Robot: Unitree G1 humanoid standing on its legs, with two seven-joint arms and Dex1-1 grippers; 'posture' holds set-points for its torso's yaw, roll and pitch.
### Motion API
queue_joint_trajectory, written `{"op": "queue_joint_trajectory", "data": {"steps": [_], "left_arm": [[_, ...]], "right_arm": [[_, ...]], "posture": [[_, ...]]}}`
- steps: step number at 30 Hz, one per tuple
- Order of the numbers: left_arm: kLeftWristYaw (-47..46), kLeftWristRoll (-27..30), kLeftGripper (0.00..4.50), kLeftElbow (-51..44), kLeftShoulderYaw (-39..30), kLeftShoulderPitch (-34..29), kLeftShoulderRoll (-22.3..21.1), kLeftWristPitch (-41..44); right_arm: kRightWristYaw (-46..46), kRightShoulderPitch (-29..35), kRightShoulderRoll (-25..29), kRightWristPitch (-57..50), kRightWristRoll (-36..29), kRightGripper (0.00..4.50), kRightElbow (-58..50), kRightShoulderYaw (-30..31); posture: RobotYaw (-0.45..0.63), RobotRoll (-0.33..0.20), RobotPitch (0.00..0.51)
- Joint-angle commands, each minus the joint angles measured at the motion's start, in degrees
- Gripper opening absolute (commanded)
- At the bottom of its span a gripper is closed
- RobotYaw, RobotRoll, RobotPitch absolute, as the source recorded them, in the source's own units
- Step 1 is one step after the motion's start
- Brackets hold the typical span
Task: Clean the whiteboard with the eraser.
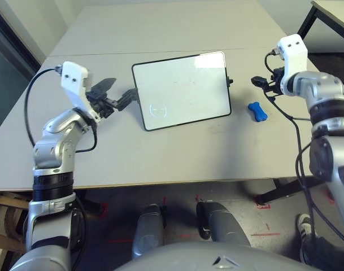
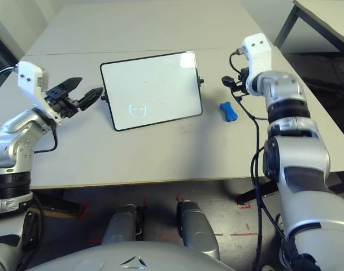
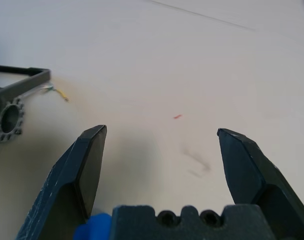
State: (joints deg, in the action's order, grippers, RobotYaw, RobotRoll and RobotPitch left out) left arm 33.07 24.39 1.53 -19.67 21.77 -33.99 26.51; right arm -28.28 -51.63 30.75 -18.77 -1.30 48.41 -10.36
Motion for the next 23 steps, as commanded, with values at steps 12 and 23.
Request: {"op": "queue_joint_trajectory", "data": {"steps": [12,23], "left_arm": [[-6.6,-2.0,4.50,16.1,-6.2,3.6,-3.6,-5.8],[-6.3,-2.9,4.50,24.7,-6.1,5.9,-4.5,-10.8]], "right_arm": [[2.0,16.4,-0.6,14.3,-10.2,4.46,-10.6,-9.3],[3.3,19.7,-0.9,14.8,-12.8,4.46,-13.0,-10.0]], "posture": [[-0.07,0.000,0.103],[-0.08,0.000,0.082]]}}
